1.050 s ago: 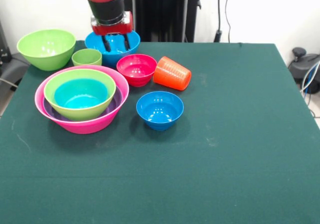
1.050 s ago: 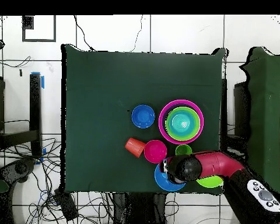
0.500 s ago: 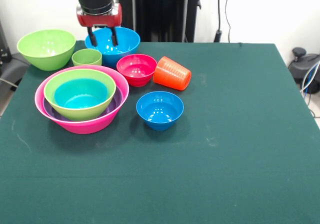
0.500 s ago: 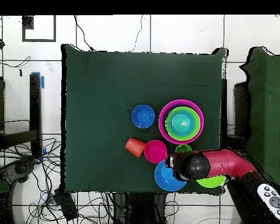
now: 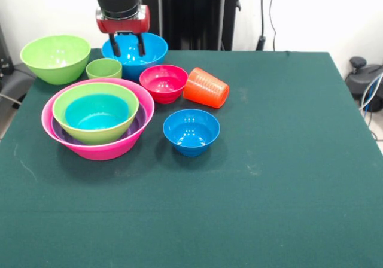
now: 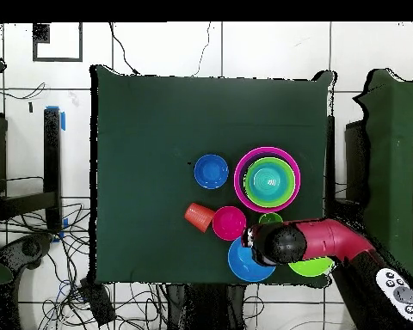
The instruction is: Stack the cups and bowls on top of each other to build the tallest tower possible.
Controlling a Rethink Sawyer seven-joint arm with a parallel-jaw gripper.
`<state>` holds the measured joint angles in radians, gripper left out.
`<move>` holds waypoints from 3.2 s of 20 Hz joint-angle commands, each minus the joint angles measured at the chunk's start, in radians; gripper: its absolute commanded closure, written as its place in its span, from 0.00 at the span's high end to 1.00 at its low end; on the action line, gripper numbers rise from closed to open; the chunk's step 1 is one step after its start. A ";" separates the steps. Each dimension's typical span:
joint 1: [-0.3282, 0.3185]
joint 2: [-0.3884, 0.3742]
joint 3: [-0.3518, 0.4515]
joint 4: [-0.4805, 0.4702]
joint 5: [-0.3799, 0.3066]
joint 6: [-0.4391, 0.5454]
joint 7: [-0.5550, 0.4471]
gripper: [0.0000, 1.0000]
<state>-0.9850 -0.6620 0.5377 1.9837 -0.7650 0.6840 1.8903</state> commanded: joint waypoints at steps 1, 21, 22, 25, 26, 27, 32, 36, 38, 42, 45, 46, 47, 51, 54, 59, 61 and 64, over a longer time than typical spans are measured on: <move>0.048 0.068 -0.007 -0.008 0.019 -0.084 0.042 1.00; 0.016 0.136 0.016 -0.149 0.064 0.005 -0.065 1.00; 0.017 0.134 0.015 -0.151 0.064 0.007 -0.066 1.00; 0.015 0.123 0.016 -0.157 0.067 0.020 -0.076 1.00; 0.014 0.122 0.016 -0.159 0.068 0.022 -0.078 1.00; 0.013 0.120 0.017 -0.162 0.068 0.027 -0.083 1.00; 0.008 0.088 0.024 -0.164 0.081 0.067 -0.110 1.00; 0.015 0.066 0.019 -0.157 0.087 0.081 -0.107 1.00; 0.022 0.063 0.014 -0.159 0.087 0.083 -0.101 1.00; 0.024 0.019 0.015 -0.129 0.100 0.094 -0.095 1.00; 0.023 -0.033 0.015 -0.098 0.119 0.113 -0.093 1.00; 0.023 -0.045 0.015 -0.090 0.124 0.117 -0.092 1.00; 0.023 -0.061 0.014 -0.078 0.130 0.122 -0.090 1.00; 0.024 -0.082 0.011 -0.062 0.138 0.129 -0.091 1.00; 0.022 -0.094 0.011 -0.058 0.145 0.139 -0.096 1.00; 0.018 -0.081 0.006 -0.057 0.140 0.125 -0.099 1.00; 0.019 -0.054 0.002 -0.067 0.131 0.109 -0.096 1.00; 0.022 -0.021 -0.003 -0.080 0.122 0.092 -0.088 1.00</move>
<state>-0.9891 -0.7473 0.5374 1.8886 -0.6296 0.7407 1.8903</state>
